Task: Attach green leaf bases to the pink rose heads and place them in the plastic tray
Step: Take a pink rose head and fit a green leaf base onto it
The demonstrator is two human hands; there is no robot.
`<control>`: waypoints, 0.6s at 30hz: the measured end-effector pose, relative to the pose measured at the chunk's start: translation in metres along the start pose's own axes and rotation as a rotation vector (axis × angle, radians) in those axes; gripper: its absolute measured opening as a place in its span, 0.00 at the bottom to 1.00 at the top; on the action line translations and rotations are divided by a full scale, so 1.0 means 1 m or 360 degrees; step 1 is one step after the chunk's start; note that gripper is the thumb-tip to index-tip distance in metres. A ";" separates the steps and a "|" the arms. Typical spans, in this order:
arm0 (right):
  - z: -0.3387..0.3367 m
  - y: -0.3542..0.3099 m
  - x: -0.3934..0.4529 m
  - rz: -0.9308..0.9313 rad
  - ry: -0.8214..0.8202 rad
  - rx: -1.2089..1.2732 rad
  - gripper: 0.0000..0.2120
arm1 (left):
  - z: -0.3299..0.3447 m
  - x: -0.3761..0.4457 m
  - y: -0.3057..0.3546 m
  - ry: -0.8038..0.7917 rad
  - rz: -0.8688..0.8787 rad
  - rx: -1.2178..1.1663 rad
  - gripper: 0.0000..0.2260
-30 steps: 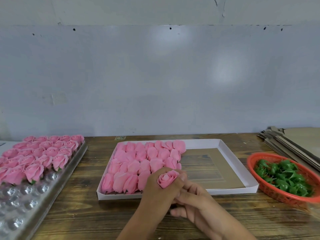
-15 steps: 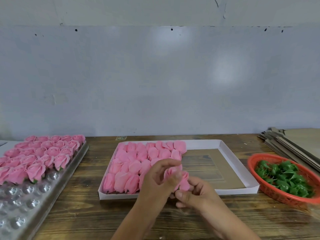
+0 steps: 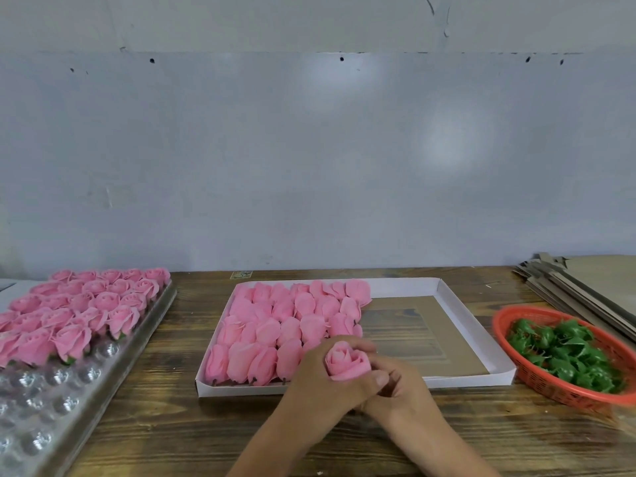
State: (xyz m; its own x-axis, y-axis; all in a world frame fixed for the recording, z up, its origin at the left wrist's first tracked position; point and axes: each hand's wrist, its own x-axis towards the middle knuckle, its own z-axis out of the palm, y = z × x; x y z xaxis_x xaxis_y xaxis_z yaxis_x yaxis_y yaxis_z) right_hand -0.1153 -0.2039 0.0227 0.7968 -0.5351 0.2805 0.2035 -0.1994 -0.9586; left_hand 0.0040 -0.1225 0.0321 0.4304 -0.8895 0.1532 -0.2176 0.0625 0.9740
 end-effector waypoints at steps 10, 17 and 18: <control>-0.002 0.000 0.002 0.0013 0.0114 -0.0087 0.17 | -0.004 0.000 0.009 0.0267 0.0317 -0.0117 0.18; 0.002 0.002 0.000 -0.0033 -0.0014 -0.0186 0.14 | 0.001 -0.002 0.009 0.0147 0.0216 -0.0060 0.05; 0.002 0.002 0.000 -0.0044 -0.0008 -0.0175 0.14 | 0.001 -0.002 0.009 0.0139 0.0209 -0.0052 0.06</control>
State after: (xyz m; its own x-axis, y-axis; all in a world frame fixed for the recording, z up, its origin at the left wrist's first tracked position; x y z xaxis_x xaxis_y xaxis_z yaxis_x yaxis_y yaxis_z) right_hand -0.1136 -0.2029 0.0206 0.7946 -0.5243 0.3060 0.1618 -0.3029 -0.9392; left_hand 0.0002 -0.1203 0.0400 0.4752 -0.8299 0.2923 -0.2490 0.1918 0.9493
